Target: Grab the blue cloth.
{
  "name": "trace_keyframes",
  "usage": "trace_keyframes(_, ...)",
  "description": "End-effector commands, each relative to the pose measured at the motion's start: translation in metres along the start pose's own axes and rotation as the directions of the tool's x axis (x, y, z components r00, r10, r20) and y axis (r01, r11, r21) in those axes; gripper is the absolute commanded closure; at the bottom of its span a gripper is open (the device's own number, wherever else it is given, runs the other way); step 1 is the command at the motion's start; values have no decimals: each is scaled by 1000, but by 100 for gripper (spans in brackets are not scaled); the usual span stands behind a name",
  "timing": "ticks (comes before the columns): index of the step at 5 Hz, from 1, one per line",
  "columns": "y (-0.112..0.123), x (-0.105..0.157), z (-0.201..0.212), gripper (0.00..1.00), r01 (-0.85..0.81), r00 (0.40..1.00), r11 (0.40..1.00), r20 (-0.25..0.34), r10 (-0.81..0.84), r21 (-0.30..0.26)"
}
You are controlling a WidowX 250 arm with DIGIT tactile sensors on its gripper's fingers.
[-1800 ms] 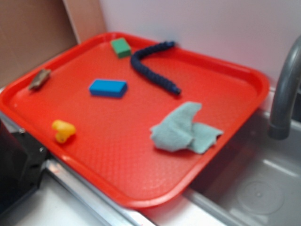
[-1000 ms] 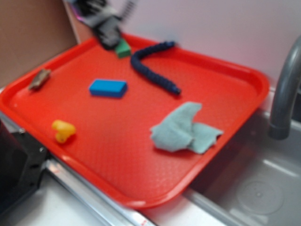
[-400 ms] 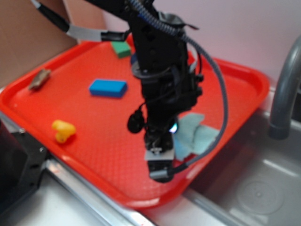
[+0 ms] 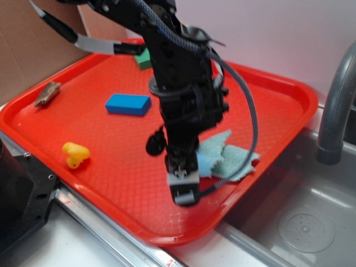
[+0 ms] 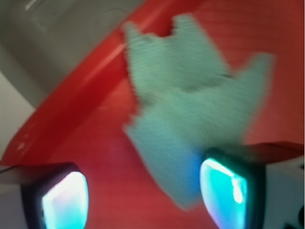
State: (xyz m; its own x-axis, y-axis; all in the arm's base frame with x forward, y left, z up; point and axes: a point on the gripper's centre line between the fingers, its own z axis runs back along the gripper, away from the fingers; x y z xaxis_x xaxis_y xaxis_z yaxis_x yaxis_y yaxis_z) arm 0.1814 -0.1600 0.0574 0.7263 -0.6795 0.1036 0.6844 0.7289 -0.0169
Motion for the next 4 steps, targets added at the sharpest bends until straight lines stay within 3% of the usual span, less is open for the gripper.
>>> trace_keyframes(1,-30,-7,23,0,5,994,1000,106,-3,-14)
trace_keyframes(4,-25,-9,4,0,-76,997,997,31,77,-28)
